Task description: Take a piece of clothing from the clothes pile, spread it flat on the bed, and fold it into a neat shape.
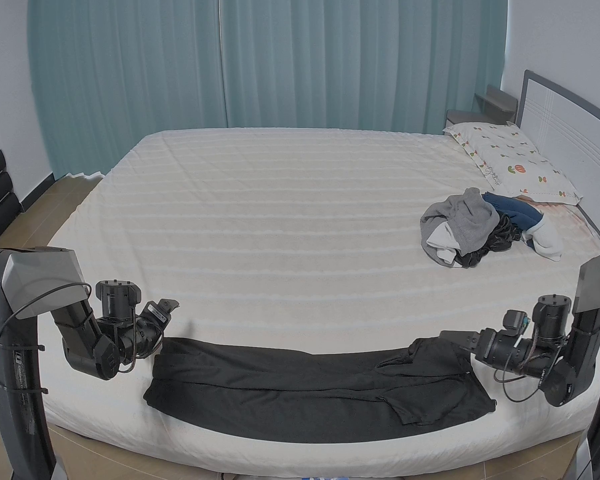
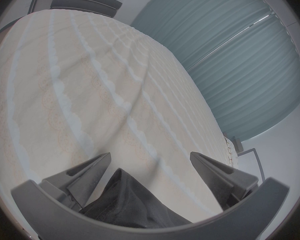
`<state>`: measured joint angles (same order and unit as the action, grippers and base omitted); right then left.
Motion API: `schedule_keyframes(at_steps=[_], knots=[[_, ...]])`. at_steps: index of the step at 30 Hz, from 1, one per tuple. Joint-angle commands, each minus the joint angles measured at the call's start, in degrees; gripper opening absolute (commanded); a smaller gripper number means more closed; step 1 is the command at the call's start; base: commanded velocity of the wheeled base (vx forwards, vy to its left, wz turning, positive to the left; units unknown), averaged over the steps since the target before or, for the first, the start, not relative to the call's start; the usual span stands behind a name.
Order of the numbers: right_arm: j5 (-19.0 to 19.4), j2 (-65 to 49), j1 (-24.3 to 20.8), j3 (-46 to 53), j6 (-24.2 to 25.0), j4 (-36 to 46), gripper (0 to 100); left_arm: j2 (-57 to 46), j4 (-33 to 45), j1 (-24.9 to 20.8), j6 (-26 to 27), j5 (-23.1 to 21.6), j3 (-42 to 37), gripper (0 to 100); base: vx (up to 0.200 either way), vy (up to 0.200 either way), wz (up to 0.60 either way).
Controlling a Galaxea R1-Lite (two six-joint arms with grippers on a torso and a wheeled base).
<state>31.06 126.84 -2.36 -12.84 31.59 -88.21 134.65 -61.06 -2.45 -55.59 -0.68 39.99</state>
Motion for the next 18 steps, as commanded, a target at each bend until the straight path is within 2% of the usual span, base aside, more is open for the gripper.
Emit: schedule_keyframes(at_steps=[1, 5, 10, 11, 18], knots=[[-8.12, 7.19, -9.94, -6.76, 6.91, -0.38, 100, 0.09, -0.02, -0.01, -0.05, 0.07, -0.08, 100, 0.000, 0.000, 0.00], [-10.58, 10.79, -11.35, -9.66, 6.82, 1.20, 100, 0.00, -0.02, -0.01, -0.05, 0.07, -0.08, 100, 0.000, 0.000, 0.00], [-11.81, 10.09, -12.84, -13.18, 7.00, 9.20, 100, 0.09, -0.02, -0.01, -0.05, 0.07, -0.08, 100, 0.000, 0.000, 0.00], [-13.31, 9.83, -12.93, -14.50, 6.91, 11.04, 100, 0.00, -0.02, -0.01, -0.05, 0.07, -0.17, 100, 0.000, 0.000, 0.00], [-14.71, 9.56, -15.48, -16.34, 6.91, 13.06, 100, 0.00, -0.02, -0.01, -0.05, 0.07, -0.08, 100, 0.000, 0.000, 0.00]])
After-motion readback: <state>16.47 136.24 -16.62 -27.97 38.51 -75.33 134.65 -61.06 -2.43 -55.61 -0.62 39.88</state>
